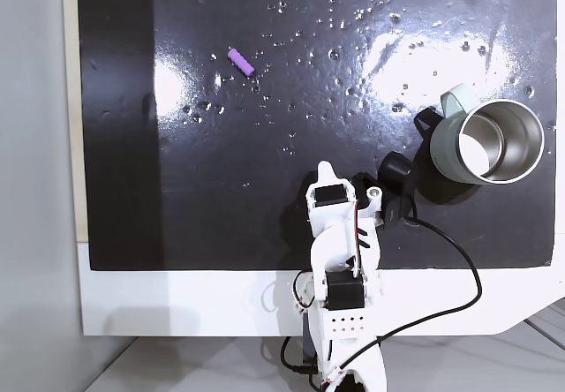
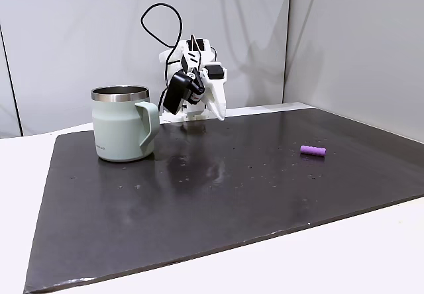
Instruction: Grasp a pengrip and put it in the cup.
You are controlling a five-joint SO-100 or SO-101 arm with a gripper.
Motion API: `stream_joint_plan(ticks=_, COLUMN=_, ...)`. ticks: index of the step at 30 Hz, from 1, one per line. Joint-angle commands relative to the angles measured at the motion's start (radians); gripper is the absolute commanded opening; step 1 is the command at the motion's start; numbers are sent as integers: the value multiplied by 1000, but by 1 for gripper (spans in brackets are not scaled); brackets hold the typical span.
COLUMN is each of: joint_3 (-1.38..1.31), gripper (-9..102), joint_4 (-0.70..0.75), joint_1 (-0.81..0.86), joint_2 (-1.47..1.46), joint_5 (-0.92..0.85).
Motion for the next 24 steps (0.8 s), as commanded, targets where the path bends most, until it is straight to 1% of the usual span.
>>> stream_joint_plan(ticks=1, joint_3=2, gripper=0, joint_4=-58, joint_1=3, joint_2=9, joint_5=0)
stream_joint_plan(ticks=19, joint_3=2, gripper=0, joint_4=-58, joint_1=-2, joint_2=9, joint_5=-2)
stream_joint_plan(ticks=21, joint_3=2, gripper=0, joint_4=-58, joint_1=35, joint_2=11, joint_5=12)
stream_joint_plan(ticks=24, joint_3=-14, gripper=0, joint_4=-89, joint_1=52, joint_2=11, joint_5=-123)
